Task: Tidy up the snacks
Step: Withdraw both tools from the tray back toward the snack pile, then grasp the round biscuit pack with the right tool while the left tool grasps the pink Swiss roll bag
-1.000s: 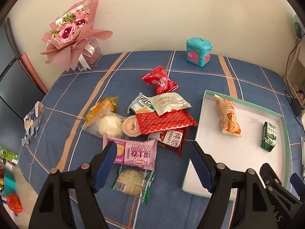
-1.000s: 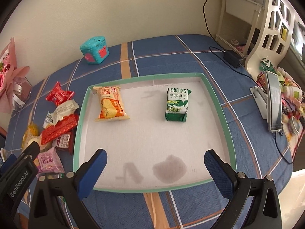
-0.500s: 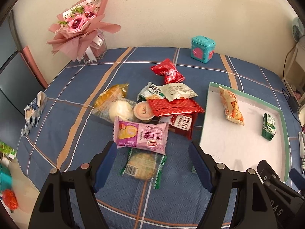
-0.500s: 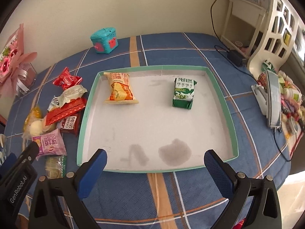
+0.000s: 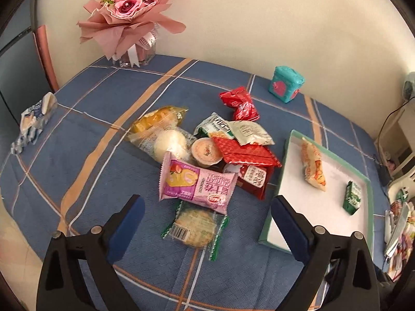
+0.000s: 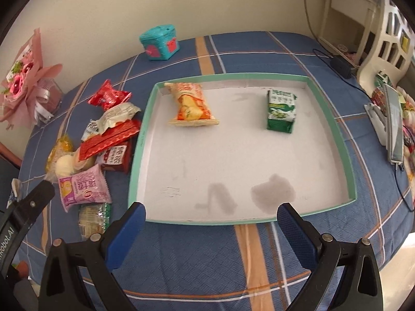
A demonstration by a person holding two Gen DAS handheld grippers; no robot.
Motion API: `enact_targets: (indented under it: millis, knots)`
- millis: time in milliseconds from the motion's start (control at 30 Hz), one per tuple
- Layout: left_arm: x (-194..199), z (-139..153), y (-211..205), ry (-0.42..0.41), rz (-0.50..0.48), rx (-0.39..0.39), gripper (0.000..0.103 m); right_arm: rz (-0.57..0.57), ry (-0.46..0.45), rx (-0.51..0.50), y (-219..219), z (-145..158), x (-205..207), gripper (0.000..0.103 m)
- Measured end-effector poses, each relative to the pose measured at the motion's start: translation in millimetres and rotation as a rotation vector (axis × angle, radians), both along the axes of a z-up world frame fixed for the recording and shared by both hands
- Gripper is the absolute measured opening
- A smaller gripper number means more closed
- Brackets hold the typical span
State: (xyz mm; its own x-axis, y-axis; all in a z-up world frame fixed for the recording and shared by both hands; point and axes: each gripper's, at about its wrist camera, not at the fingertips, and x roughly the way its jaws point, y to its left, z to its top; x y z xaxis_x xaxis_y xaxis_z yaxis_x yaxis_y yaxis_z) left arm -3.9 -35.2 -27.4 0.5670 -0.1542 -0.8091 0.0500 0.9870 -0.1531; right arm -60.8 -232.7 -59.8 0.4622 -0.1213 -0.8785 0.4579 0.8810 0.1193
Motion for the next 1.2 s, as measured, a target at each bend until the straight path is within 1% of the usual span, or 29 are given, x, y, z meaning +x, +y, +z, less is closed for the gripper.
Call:
enact_targets:
  millis: [67,167,233,333,367,433,533,567,700,900,1000,1133,1200]
  knots:
    - [1.1,0.4,1.5,-0.013,-0.002,-0.009,0.098,0.013,-0.013,0.019,4.9,-0.4,2.4,0.102]
    - [3.7,0.0,4.6,-0.016,0.005,0.009,0.098,0.027,-0.029,0.016,13.0,0.0,6.3,0.103]
    - [5.1,-0.7,7.4,-0.01,0.03,0.053,0.098,0.035,-0.029,0.011,18.8,-0.2,9.5,0.103]
    - [7.3,-3.8,11.9,0.001,0.081,0.144,0.098,0.042,-0.046,0.002,26.9,2.9,12.5,0.103]
    - [8.3,-5.2,14.5,0.005,0.094,0.155,0.098,0.046,-0.053,0.001,29.5,4.2,13.1,0.103]
    - [9.7,-8.4,22.1,0.025,0.124,0.142,0.098,0.052,-0.056,-0.002,33.5,4.6,14.7,0.103]
    - [13.1,-14.7,35.1,0.064,0.16,0.114,0.098,0.073,-0.019,-0.032,39.7,1.7,20.2,0.102]
    - [15.1,-18.1,40.0,0.088,0.169,0.103,0.098,0.084,-0.007,-0.046,42.5,0.8,22.3,0.102]
    - [19.5,-28.9,62.1,0.157,0.244,0.065,0.098,0.144,-0.01,-0.035,52.9,-0.1,27.5,0.101]
    - [22.8,-41.8,84.3,0.221,0.303,0.019,0.098,0.25,-0.001,-0.006,79.7,-4.4,37.9,0.097]
    - [25.9,-47.0,93.3,0.247,0.332,0.016,0.098,0.303,0.022,-0.007,98.5,-10.8,45.5,0.094]
    - [34.4,-55.6,98.1,0.283,0.314,0.052,0.098,0.367,0.057,-0.029,121.9,-20.7,54.7,0.093]
    - [37.3,-62.2,101.9,0.311,0.309,0.057,0.098,0.391,0.069,-0.037,131.6,-24.7,58.1,0.093]
